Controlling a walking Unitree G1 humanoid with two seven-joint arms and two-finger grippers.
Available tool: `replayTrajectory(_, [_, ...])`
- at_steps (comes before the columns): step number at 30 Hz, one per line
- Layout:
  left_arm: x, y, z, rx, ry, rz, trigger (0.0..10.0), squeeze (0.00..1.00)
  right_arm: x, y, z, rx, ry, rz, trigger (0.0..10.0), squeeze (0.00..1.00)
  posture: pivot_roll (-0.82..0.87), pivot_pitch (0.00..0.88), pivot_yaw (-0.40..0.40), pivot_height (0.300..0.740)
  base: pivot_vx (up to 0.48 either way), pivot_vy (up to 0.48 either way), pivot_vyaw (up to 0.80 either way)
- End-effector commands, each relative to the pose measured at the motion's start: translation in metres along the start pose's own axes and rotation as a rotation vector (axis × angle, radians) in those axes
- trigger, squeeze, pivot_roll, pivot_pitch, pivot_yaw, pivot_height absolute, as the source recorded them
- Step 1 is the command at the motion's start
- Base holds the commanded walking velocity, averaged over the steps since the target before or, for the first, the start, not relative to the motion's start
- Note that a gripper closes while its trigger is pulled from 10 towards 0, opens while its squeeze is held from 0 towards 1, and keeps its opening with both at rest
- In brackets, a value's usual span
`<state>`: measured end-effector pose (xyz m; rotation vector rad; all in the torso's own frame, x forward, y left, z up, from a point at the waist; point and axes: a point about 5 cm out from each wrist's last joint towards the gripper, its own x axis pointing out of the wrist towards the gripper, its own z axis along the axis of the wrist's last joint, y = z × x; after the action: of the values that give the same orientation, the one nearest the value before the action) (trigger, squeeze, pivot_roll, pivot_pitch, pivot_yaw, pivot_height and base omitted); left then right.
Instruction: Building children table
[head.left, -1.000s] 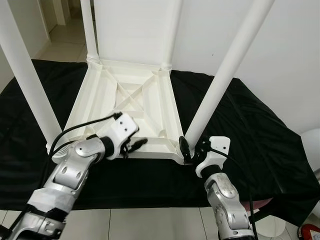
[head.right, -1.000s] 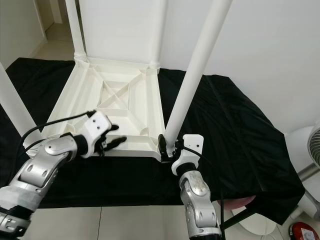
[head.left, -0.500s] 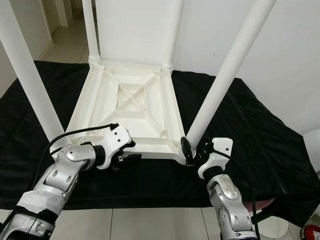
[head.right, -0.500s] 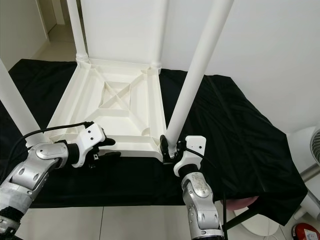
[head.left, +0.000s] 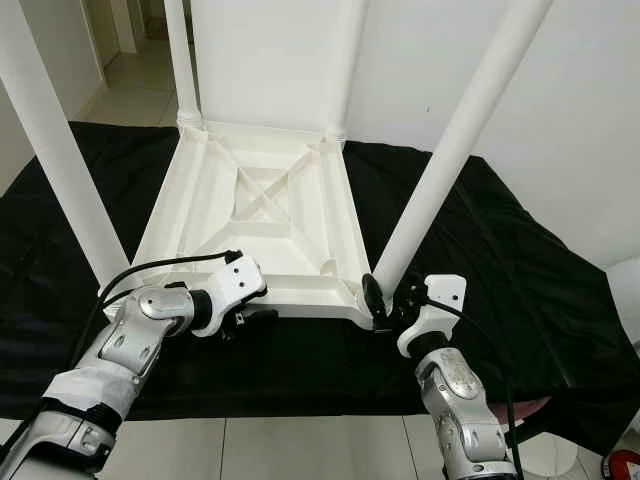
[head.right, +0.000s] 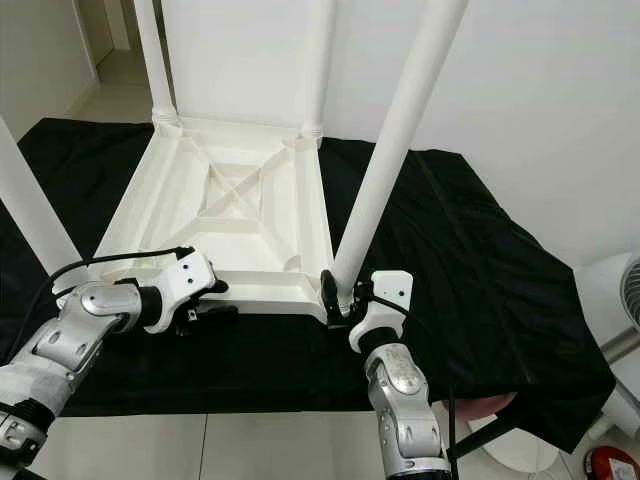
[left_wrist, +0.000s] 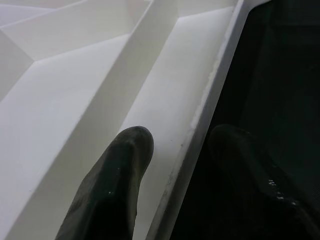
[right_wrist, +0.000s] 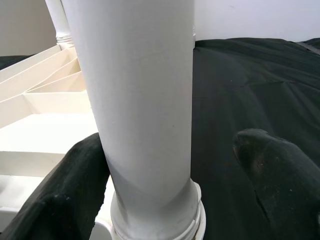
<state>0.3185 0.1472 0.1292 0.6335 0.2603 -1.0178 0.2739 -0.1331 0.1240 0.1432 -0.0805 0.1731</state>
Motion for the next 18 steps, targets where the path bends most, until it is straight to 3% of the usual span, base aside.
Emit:
replayTrajectory(1, [0.002,0.001,0.002,0.026,0.008,-0.009,10.0,0.00,-0.002,-0.006,-0.001,-0.008,0.001,-0.023,10.0,0.00,-0.04,0.000,-0.083,0.740,0.000,0.000,0.00])
replayTrajectory(2, [0.003,0.002,0.001,0.028,0.015,-0.010,3.8,0.00,-0.002,-0.006,-0.001,-0.008,0.001,-0.024,10.0,0.00,-0.04,0.000,-0.080,0.740,0.000,0.000,0.00])
replayTrajectory(5, [0.003,0.003,0.000,0.025,0.017,-0.008,3.2,0.00,-0.002,-0.007,-0.001,-0.007,0.001,-0.025,10.0,0.00,-0.04,0.000,-0.080,0.740,0.000,0.000,0.00])
replayTrajectory(6, [0.002,0.006,-0.001,0.024,0.020,-0.003,0.0,0.00,-0.003,-0.007,-0.001,-0.008,0.001,-0.028,10.0,0.00,-0.04,0.000,-0.080,0.740,0.000,0.000,0.00])
replayTrajectory(18, [-0.007,0.015,-0.007,0.033,0.040,-0.021,0.0,0.00,-0.004,-0.003,-0.003,-0.012,0.005,-0.020,10.0,0.00,-0.04,0.000,-0.077,0.740,0.000,0.000,0.00])
